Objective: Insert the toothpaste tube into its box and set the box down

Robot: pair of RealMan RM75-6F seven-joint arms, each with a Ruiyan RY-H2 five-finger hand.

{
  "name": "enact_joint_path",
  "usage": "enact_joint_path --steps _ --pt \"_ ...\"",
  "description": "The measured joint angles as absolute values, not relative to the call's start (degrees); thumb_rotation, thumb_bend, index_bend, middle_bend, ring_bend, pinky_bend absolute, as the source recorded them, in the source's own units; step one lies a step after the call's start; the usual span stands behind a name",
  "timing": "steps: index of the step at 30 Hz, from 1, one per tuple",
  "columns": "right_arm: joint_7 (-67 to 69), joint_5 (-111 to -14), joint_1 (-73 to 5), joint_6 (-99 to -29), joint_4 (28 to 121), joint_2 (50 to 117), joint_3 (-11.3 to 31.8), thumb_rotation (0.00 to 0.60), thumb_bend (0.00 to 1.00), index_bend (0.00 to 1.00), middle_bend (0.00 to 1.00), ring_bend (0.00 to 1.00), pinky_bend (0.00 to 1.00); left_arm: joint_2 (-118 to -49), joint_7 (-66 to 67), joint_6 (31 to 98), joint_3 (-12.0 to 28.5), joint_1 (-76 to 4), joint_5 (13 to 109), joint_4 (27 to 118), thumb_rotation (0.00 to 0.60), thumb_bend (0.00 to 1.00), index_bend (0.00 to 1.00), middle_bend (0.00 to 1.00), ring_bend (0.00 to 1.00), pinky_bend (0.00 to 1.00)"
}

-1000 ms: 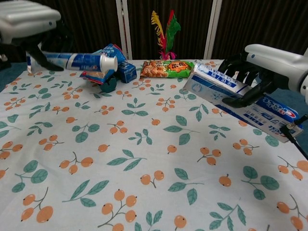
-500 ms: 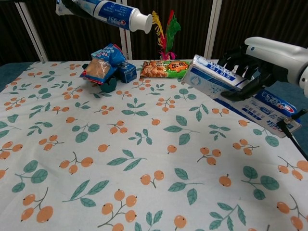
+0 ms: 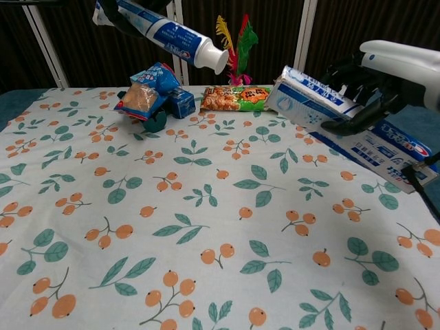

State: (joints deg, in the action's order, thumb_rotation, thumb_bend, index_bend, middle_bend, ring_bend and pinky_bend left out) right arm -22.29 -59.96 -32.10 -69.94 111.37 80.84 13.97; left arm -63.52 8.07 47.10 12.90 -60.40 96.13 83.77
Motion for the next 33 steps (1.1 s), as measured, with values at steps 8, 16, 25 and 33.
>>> enact_joint_path --steps 8,16,25,33 --pt "-21.47 -60.26 -31.82 -69.93 112.53 80.03 13.53 0.6 0.36 0.5 0.56 0.45 0.42 -66.05 13.6 46.17 13.48 -60.86 91.63 84.24 0.6 0.47 0.71 0.73 0.65 0.66" --pt "-20.77 -60.2 -31.9 -69.7 112.67 79.82 13.41 0.6 0.36 0.5 0.56 0.45 0.42 -69.35 17.09 46.33 14.03 -62.05 89.66 83.99 0.6 0.47 0.71 0.73 0.65 0.66" --pt "-19.23 -59.9 -31.68 -69.53 112.38 79.1 13.58 0.6 0.36 0.5 0.56 0.45 0.42 -73.08 21.11 46.61 14.73 -63.75 87.53 83.71 0.6 0.47 0.71 0.73 0.65 0.66" --pt "-16.95 -59.86 -31.25 -69.55 112.66 78.11 14.11 0.6 0.36 0.5 0.56 0.45 0.42 -75.7 24.05 47.03 14.92 -65.86 87.69 82.96 0.6 0.47 0.7 0.72 0.65 0.66"
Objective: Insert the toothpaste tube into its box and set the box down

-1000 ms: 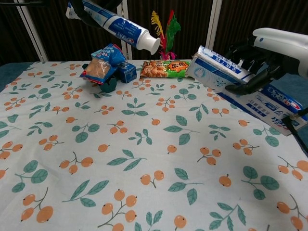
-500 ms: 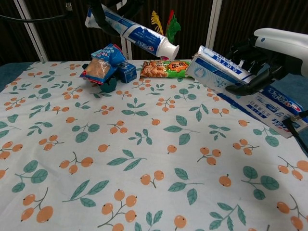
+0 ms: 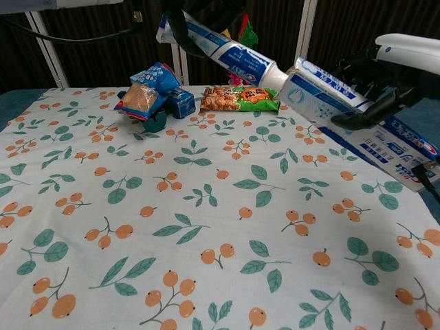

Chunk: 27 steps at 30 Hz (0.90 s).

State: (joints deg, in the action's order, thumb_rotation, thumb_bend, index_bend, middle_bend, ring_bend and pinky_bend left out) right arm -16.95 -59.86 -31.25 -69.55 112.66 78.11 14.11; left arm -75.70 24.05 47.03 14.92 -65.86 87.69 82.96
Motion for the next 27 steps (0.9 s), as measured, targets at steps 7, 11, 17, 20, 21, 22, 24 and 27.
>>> enact_joint_path --steps 7,11,17,20,21,22,24,27 --pt "-15.09 -60.18 -30.77 -69.74 112.99 77.32 14.41 0.6 0.36 0.5 0.56 0.45 0.42 -77.2 25.97 47.77 14.65 -67.41 89.34 81.68 0.6 0.47 0.7 0.72 0.65 0.66" --pt "-14.25 -60.33 -30.5 -69.81 113.18 76.87 14.5 0.6 0.36 0.5 0.56 0.45 0.42 -78.18 26.98 48.65 14.57 -68.17 90.15 80.4 0.6 0.47 0.7 0.72 0.65 0.66" --pt "-13.04 -60.42 -30.22 -69.66 113.28 76.4 14.52 0.6 0.36 0.5 0.56 0.45 0.42 -79.12 28.49 49.7 14.42 -69.36 91.92 78.53 0.6 0.45 0.68 0.69 0.62 0.65" --pt "-11.89 -60.14 -30.04 -69.73 113.42 76.53 14.76 0.6 0.36 0.5 0.56 0.45 0.42 -80.01 28.54 50.93 14.35 -70.21 93.65 77.08 0.6 0.45 0.67 0.68 0.62 0.65" --pt "-11.29 -60.02 -29.94 -69.8 113.47 76.64 14.9 0.6 0.36 0.5 0.56 0.45 0.42 -80.38 28.53 51.4 14.33 -70.46 94.15 76.55 0.6 0.44 0.66 0.67 0.61 0.65" --pt "-10.86 -59.93 -29.85 -69.89 113.5 76.74 15.01 0.6 0.36 0.5 0.56 0.45 0.42 -80.76 28.53 51.89 14.32 -70.71 94.63 76.01 0.6 0.43 0.66 0.66 0.61 0.64" --pt "-10.03 -59.74 -29.62 -70.24 113.52 76.98 15.31 0.6 0.36 0.5 0.56 0.45 0.42 -81.73 28.42 53.22 14.29 -71.32 95.95 74.69 0.6 0.42 0.65 0.64 0.59 0.63" --pt "-8.67 -59.34 -29.29 -70.64 113.65 77.19 15.82 0.6 0.36 0.5 0.56 0.45 0.42 -83.4 28.09 55.56 14.32 -72.19 97.74 72.66 0.6 0.41 0.62 0.61 0.56 0.61"
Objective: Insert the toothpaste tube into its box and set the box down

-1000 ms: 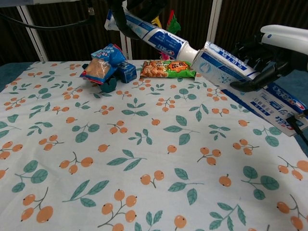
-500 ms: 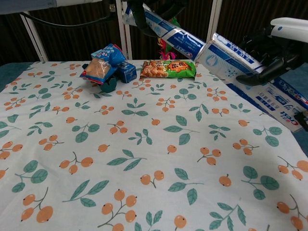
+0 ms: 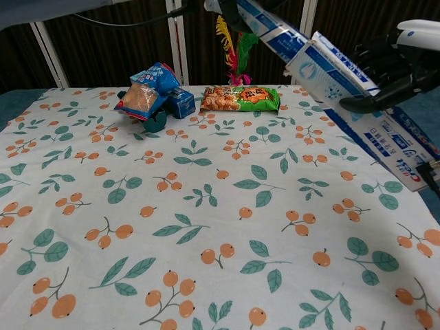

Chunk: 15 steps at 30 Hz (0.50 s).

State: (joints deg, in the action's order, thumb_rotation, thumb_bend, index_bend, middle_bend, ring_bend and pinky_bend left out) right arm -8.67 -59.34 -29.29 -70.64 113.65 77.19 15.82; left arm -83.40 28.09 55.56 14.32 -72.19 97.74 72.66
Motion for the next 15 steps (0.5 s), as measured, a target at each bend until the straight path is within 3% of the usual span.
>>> enact_joint_path --steps 15 --pt "7.44 -57.32 -25.26 -74.0 115.47 79.45 20.2 0.6 0.36 0.5 0.56 0.45 0.42 -86.71 30.57 59.91 15.24 -74.18 99.14 69.11 0.6 0.09 0.39 0.35 0.33 0.43"
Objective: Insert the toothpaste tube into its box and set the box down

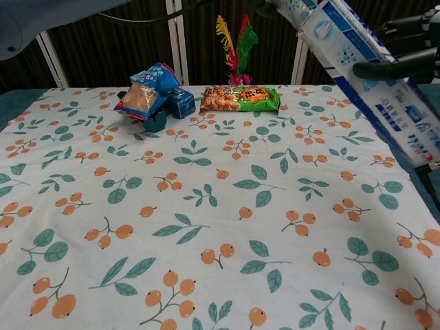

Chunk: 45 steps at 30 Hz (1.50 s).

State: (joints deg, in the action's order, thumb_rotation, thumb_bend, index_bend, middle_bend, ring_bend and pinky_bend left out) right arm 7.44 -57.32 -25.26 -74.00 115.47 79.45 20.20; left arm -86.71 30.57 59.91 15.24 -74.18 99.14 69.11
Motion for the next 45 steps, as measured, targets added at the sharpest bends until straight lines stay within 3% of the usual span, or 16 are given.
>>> enact_joint_path --steps 19,31,34,38,41,45 --pt "24.05 -58.29 -20.22 -77.3 118.01 82.42 24.64 0.6 0.36 0.5 0.56 0.45 0.46 -87.59 31.37 65.78 17.48 -72.31 96.26 70.67 0.6 0.07 0.37 0.34 0.32 0.4" --pt "31.32 -57.16 -17.56 -79.59 116.24 82.08 29.37 0.6 0.36 0.5 0.56 0.45 0.46 -78.01 28.45 76.24 16.36 -58.83 91.98 83.96 0.6 0.07 0.36 0.33 0.32 0.39" --pt "34.32 -56.14 -16.55 -79.99 117.55 81.1 32.05 0.6 0.36 0.5 0.56 0.45 0.46 -74.76 27.0 79.66 14.73 -53.12 90.61 88.88 0.6 0.07 0.36 0.33 0.32 0.39" --pt "34.85 -56.62 -15.59 -81.37 118.56 80.05 33.47 0.6 0.36 0.5 0.56 0.45 0.46 -70.75 24.87 83.91 9.56 -44.93 90.5 92.19 0.6 0.07 0.36 0.33 0.32 0.39" --pt "32.39 -58.03 -15.45 -81.42 117.53 79.35 32.38 0.6 0.36 0.5 0.56 0.45 0.46 -69.38 22.85 86.47 4.65 -39.48 91.05 92.66 0.6 0.07 0.36 0.33 0.32 0.39" --pt "27.03 -61.05 -15.31 -80.07 113.96 78.38 27.58 0.6 0.36 0.5 0.56 0.45 0.46 -69.42 20.0 89.56 -0.83 -32.97 91.91 91.16 0.6 0.07 0.36 0.31 0.32 0.39"
